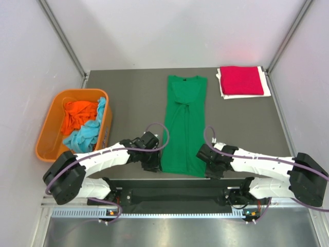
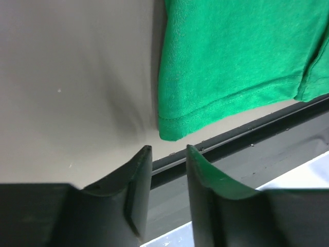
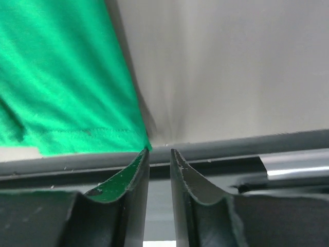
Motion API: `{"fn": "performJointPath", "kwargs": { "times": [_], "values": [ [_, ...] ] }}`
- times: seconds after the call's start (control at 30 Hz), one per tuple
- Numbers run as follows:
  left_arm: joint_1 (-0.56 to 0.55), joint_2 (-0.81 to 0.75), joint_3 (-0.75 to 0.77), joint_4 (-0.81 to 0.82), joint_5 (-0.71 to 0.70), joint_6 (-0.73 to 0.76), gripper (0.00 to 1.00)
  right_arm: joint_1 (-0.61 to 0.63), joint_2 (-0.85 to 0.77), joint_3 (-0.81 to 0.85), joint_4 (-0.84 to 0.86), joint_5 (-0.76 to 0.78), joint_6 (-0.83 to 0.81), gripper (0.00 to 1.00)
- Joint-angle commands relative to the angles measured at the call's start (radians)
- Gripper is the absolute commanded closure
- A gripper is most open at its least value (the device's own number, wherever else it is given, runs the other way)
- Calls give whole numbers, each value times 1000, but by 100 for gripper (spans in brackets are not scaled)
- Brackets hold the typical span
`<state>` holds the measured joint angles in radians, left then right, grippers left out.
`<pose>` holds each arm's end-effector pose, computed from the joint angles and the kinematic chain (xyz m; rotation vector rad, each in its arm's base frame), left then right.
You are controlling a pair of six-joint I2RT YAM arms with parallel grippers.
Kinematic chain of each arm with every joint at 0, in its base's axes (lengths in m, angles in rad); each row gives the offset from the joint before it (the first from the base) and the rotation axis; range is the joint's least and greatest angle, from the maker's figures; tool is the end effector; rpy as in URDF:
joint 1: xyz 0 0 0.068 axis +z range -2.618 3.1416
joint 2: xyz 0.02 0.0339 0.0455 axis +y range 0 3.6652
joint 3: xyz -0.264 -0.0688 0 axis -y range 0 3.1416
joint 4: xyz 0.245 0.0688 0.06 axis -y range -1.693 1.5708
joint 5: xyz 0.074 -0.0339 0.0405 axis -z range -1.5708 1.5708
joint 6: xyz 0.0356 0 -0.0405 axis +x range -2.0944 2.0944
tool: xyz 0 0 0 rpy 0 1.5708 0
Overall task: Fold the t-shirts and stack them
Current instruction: Fold the tshirt
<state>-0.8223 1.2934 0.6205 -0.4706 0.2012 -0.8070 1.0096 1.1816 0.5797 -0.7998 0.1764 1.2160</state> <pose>0.1457 -0.1674 0.1625 0.0863 2.9192 -0.6631 0.0979 0.1441 0.1610 0.3212 2.8895 0.1073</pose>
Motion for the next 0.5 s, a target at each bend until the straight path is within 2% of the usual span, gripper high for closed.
{"fn": "performJointPath", "kwargs": {
  "times": [0.0,0.03,0.17,0.27,0.37,0.4,0.47],
  "values": [
    [-18,6,-7,43,-31,-23,66,-9,-53,97,-75,46,-35,76],
    [-20,1,-8,36,-46,-26,74,-8,-69,112,-72,46,-41,75],
    [-20,-20,-11,-20,-110,-57,88,-3,-57,170,31,29,-64,74],
    [-20,-61,-24,-45,-128,-92,93,-2,13,222,62,14,-75,74],
    [-20,-109,-45,-36,-118,-125,90,7,91,276,82,21,-81,73],
    [-20,-118,-48,-31,-111,-130,82,9,107,284,97,12,-85,74],
    [-20,-118,-47,-2,-95,-138,73,9,153,286,137,-1,-93,74]
  ]
}}
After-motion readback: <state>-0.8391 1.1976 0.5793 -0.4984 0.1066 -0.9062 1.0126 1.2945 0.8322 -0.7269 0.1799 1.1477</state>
